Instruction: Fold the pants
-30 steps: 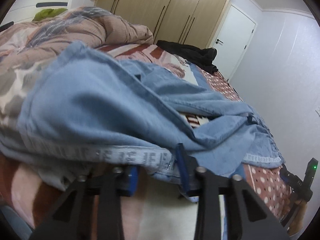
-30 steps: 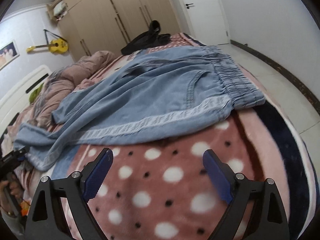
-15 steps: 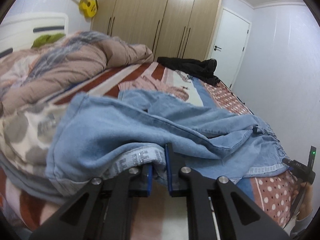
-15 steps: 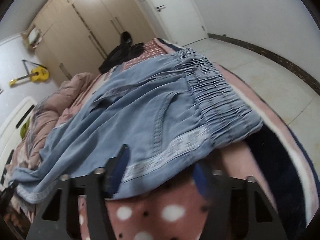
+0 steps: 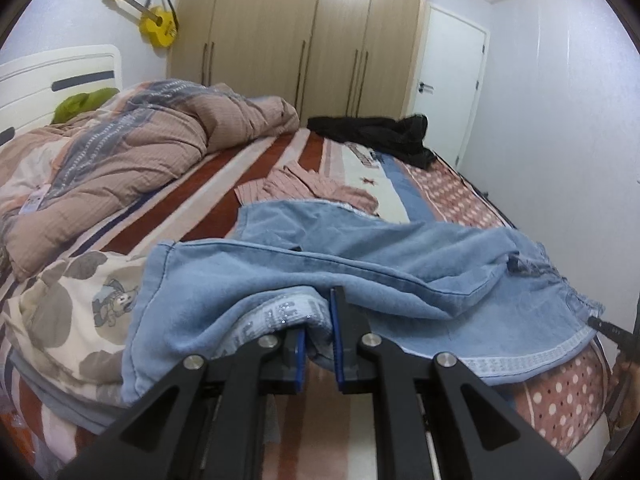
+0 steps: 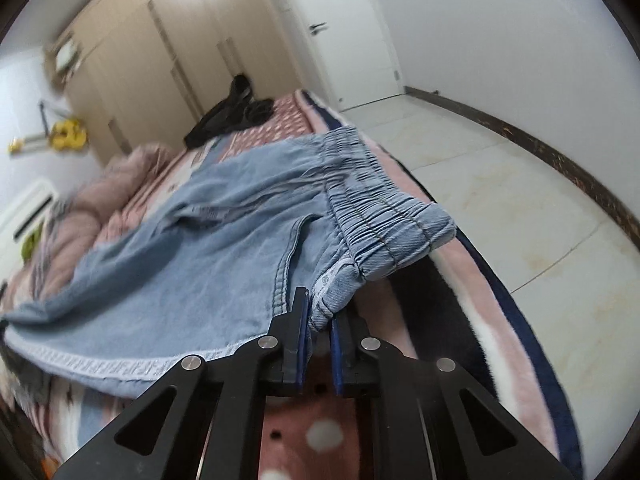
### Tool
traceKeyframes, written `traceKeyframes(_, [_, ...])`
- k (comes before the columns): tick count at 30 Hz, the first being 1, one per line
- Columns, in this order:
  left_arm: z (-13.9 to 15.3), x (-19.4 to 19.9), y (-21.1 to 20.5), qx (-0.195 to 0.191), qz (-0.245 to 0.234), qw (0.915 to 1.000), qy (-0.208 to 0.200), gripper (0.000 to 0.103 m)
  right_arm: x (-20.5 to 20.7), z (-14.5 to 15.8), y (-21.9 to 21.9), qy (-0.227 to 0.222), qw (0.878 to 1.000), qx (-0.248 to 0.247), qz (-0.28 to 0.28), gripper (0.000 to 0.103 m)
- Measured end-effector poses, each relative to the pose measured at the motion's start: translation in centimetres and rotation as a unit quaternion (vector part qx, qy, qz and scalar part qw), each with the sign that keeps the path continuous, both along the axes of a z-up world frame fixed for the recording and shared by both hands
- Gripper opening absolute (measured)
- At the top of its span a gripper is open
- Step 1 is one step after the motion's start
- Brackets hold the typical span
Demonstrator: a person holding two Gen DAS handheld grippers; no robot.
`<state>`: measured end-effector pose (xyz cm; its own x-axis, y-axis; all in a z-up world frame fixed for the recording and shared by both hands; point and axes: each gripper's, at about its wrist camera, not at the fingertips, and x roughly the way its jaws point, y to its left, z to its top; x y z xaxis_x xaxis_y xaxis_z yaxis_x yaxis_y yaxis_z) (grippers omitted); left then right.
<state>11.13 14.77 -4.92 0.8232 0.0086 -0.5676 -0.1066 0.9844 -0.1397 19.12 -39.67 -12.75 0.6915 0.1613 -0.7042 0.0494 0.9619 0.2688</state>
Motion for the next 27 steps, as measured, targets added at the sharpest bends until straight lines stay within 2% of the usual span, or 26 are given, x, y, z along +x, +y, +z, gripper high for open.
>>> traceKeyframes(4, [0.7, 0.6, -0.2, 0.018, -0.015, 0.9995, 0.019, 0.008, 0.5, 1.3, 0.5, 0.004, 1.000, -0.010, 0.025, 0.004])
traceKeyframes(8, [3.0, 2.3, -0.6, 0.025, -0.039, 0.9984, 0.032, 0.008, 1.6, 3.6, 1.2, 0.003, 0.998, -0.028, 0.059, 0.004])
traceKeyframes(12, [4.3, 6.2, 0.0, 0.042, -0.055, 0.9952, 0.069, 0.008, 4.6, 6.8, 1.2, 0.025, 0.994, -0.036, 0.102, 0.004])
traceKeyframes(15, [4.4, 10.3, 1.1, 0.042, -0.060, 0.9913, 0.109, 0.008, 8.6, 9.4, 1.2, 0.043, 0.990, -0.055, 0.121, 0.004])
traceKeyframes(18, [3.9, 14.8, 1.7, 0.053, -0.061, 0.9864, 0.143, 0.009, 12.7, 10.6, 1.8, 0.068, 0.987, -0.071, 0.131, 0.004])
traceKeyframes(22, [2.0, 20.9, 2.2, 0.051, -0.055, 0.9773, 0.198, 0.009, 18.3, 10.5, 3.2, 0.089, 0.983, -0.100, 0.125, 0.004])
traceKeyframes(24, [0.5, 23.7, 2.6, 0.050, -0.045, 0.9719, 0.226, 0.011, 21.5, 9.5, 3.8, 0.104, 0.982, -0.109, 0.116, 0.004])
traceKeyframes(27, [-1.2, 26.9, 2.6, 0.068, -0.038, 0.9667, 0.243, 0.011, 25.1, 7.6, 4.5, 0.118, 0.980, -0.118, 0.104, 0.004])
